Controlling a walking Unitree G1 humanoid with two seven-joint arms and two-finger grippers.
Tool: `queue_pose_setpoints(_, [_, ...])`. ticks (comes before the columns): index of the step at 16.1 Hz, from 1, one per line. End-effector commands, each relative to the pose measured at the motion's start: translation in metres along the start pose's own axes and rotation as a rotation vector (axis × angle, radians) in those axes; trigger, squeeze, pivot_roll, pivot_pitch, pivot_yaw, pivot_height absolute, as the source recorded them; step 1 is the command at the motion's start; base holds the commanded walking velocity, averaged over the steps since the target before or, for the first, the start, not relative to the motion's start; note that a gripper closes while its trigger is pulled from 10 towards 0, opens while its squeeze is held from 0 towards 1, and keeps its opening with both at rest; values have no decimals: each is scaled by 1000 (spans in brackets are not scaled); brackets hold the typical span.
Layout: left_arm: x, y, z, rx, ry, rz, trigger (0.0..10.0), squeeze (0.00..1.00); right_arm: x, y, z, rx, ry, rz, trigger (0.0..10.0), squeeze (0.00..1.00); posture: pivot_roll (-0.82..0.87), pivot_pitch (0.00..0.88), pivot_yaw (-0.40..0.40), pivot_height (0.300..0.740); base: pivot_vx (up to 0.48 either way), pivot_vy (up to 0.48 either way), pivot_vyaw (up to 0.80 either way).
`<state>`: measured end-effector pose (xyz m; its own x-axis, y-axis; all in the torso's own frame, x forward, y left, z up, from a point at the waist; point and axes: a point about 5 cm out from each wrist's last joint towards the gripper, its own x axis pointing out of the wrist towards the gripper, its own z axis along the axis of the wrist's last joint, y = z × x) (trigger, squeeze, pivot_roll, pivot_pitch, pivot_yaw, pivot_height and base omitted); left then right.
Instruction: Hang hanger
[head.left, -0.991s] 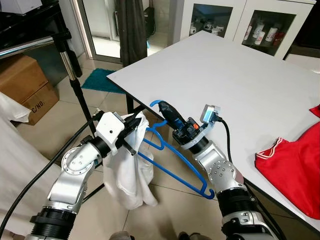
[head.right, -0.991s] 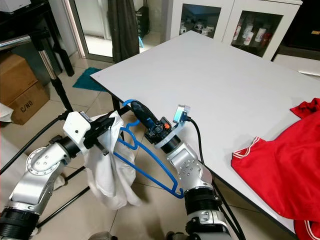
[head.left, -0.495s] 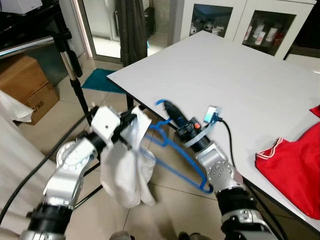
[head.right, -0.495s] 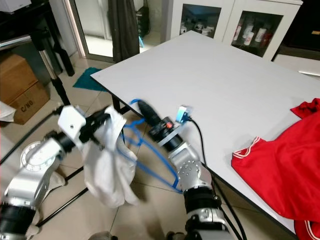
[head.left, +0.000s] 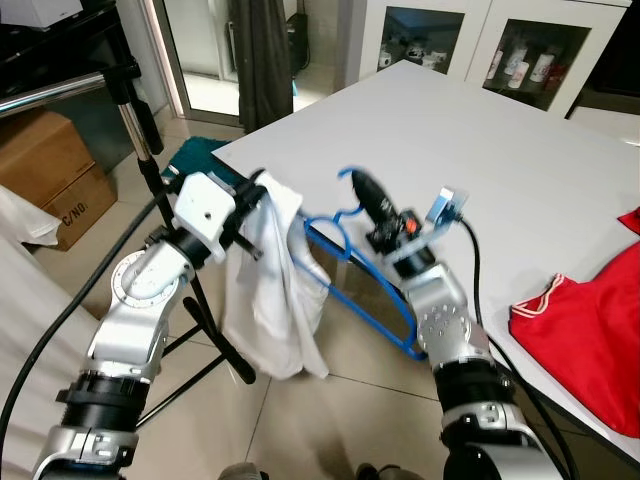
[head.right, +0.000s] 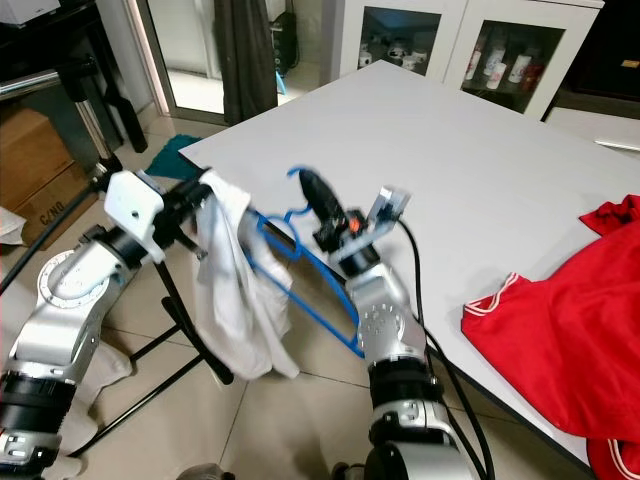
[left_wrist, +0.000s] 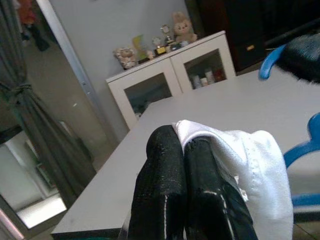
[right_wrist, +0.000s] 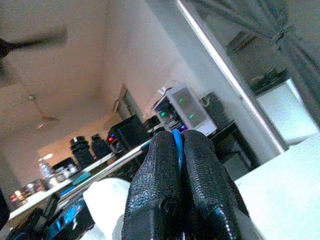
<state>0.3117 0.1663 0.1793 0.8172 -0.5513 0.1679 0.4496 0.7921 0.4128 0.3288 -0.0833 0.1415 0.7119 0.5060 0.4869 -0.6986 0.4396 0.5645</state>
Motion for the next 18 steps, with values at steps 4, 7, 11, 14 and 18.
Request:
queue_pose_setpoints(4, [7, 12, 8, -13, -24, 85, 10000, 0, 8, 1, 8, -24, -44, -21, 10000, 0, 80, 0, 20, 740, 0, 0, 0])
queue_pose_setpoints(7, [9, 13, 10, -11, -34, 87, 10000, 0, 9, 3, 5, -17, -40, -7, 10000, 0, 83, 0, 19, 740, 0, 0, 0])
queue_pose_setpoints(11, [14, 8, 14, 33, -46, 28, 10000, 0, 12, 9, 1, 1, -27, 36, 10000, 0, 85, 0, 21, 740, 0, 0, 0])
queue_pose_setpoints(14, [16, 8, 14, 43, -44, 12, 10000, 0, 12, 10, 0, 2, -24, 41, 10000, 0, 83, 0, 22, 740, 0, 0, 0])
queue_pose_setpoints(18, [18, 9, 16, 44, -49, 6, 10000, 0, 13, 11, 0, 0, -27, 47, 10000, 0, 81, 0, 23, 740, 62, 0, 0])
